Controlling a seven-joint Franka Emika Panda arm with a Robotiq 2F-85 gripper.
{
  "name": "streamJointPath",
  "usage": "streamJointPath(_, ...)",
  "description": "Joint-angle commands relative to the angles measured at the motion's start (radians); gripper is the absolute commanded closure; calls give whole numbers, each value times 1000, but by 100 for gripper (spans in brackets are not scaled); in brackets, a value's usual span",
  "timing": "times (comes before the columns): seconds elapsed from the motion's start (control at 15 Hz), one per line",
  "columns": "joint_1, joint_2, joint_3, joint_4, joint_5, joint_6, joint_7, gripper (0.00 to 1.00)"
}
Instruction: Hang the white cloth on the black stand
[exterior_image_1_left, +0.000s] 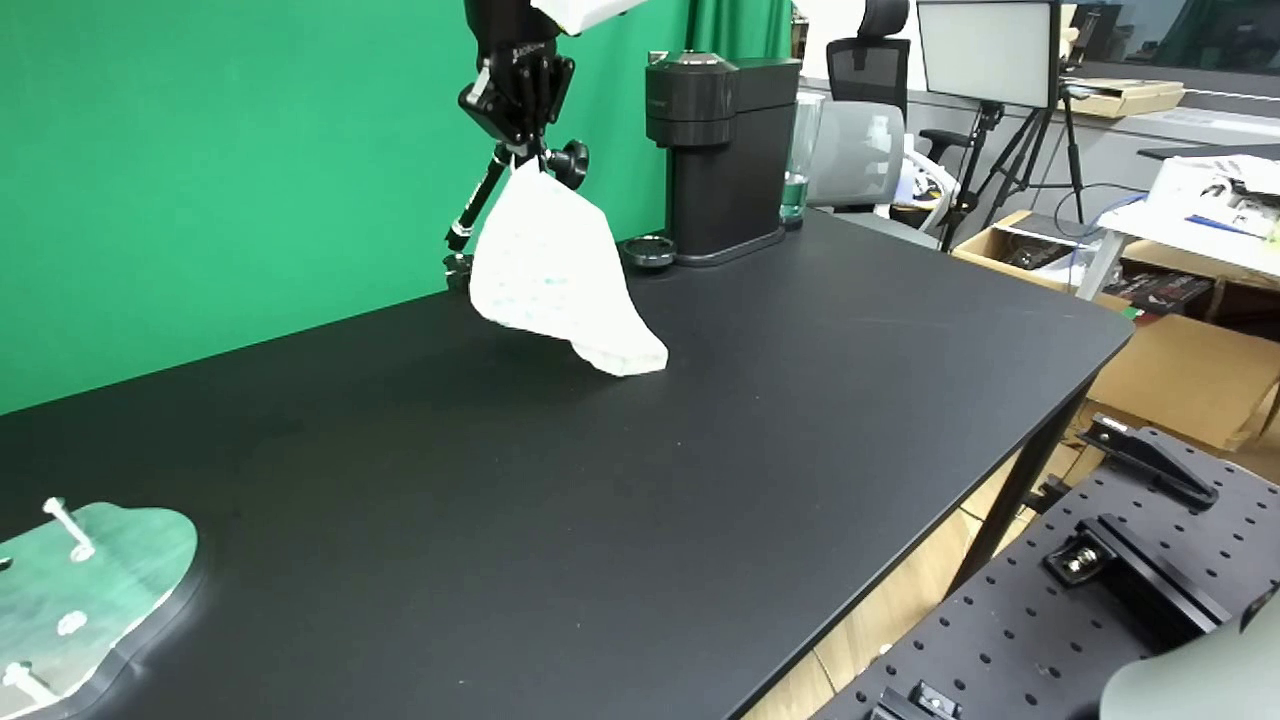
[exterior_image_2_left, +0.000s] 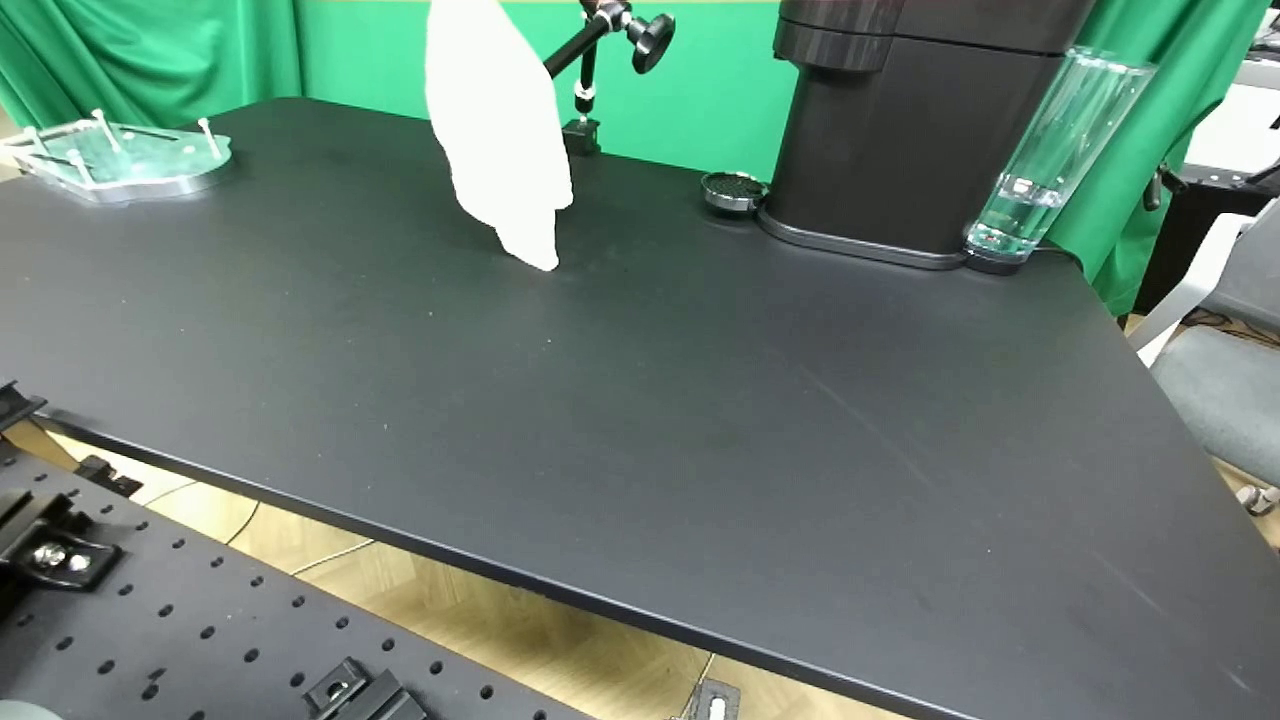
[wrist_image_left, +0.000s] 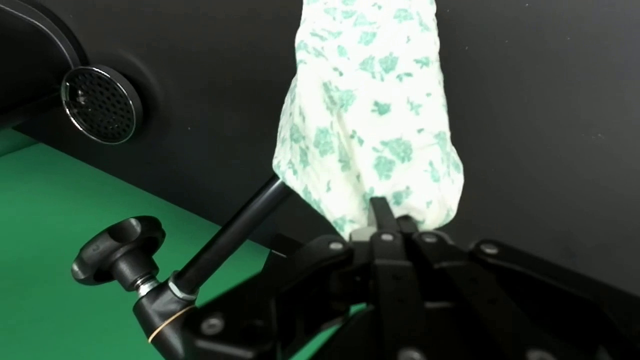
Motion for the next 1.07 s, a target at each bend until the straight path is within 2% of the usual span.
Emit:
streamJointPath(0.0,2,93,-3,106,-5,-44,36,100)
streamJointPath(0.73,81,309,-5,320,-41,-122,43,100)
streamJointPath(0.8,85,320,-4,334,-36,-139,39,74)
streamJointPath(0.87,88,329,-4,343,-34,-148,37,73)
streamJointPath(1.0,91,336,-3,358,-30,-162,34,60)
